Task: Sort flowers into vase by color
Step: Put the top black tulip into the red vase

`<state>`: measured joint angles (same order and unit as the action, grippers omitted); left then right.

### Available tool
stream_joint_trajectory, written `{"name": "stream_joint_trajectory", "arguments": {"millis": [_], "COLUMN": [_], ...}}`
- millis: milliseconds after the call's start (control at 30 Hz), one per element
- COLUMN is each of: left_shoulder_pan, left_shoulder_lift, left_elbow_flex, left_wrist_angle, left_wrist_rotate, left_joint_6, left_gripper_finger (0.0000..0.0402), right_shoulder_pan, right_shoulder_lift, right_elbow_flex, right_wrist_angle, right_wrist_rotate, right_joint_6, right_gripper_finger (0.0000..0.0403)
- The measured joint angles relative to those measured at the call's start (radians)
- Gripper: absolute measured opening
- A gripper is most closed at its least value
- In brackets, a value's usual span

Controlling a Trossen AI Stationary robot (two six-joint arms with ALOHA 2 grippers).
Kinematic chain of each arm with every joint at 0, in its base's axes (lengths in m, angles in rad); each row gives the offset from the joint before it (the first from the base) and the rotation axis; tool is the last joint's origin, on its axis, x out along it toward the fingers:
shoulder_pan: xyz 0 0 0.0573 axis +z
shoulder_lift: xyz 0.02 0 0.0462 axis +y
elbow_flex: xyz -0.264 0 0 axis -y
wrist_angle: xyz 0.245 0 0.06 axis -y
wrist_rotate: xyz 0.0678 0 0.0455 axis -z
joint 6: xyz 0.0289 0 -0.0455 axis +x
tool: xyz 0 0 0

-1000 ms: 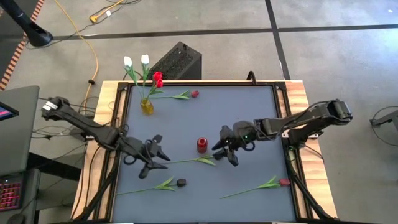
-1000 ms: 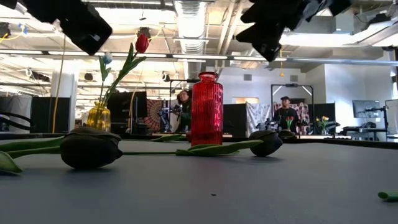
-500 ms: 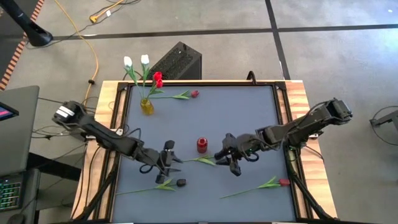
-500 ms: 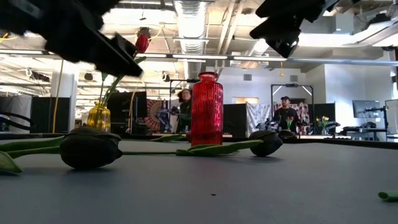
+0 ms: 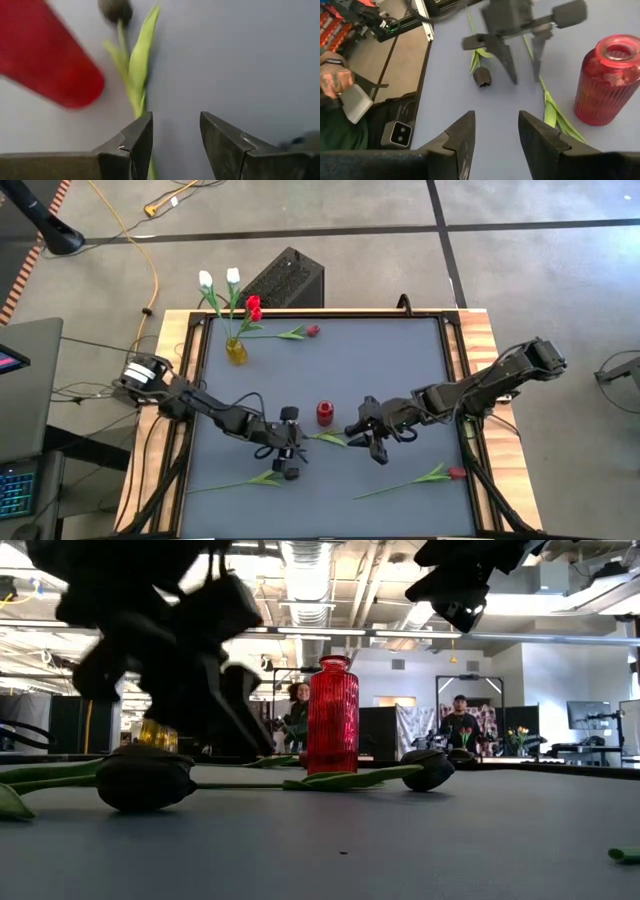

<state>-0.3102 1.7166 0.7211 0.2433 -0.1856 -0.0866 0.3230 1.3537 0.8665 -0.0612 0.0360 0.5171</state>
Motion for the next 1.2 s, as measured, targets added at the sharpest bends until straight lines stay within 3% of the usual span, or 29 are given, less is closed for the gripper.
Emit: {"name": "stream_joint_trajectory", "arguments": {"millis": [300,667,1033,1200], "left_shoulder_pan": [0.064,0.078,0.066,0.062], "left_shoulder_lift": [0.037,0.035,-0.002,-0.060], "left_elbow_flex": [0.005,0.005,0.004,0.004], "left_wrist_angle": [-0.042,-0.047,-0.013,-0.033], "left_wrist_rotate": [0.129,0.145,0.157,0.114], "left_joint_6": [-0.043,0.000,0.050,0.061], "left_gripper_finger": [0.0116,0.0005,0.0010,0.0043], "right_shoulder_pan": [0.034,0.084,0.102,0.101], "right_shoulder_lift": [0.000,0.000,0.000,0.000], "right_elbow_flex": [0.000,0.000,0.000,0.000], "right_wrist_angle": [-0.011,-0.013,-0.013,-0.014], "right_wrist_rotate": [0.025,0.089,0.098,0.098], "right_joint_6": [0.032,0.109,0.130,0.130], "right_gripper_finger": [0.0175,0.0175,0.0175,0.0175]}}
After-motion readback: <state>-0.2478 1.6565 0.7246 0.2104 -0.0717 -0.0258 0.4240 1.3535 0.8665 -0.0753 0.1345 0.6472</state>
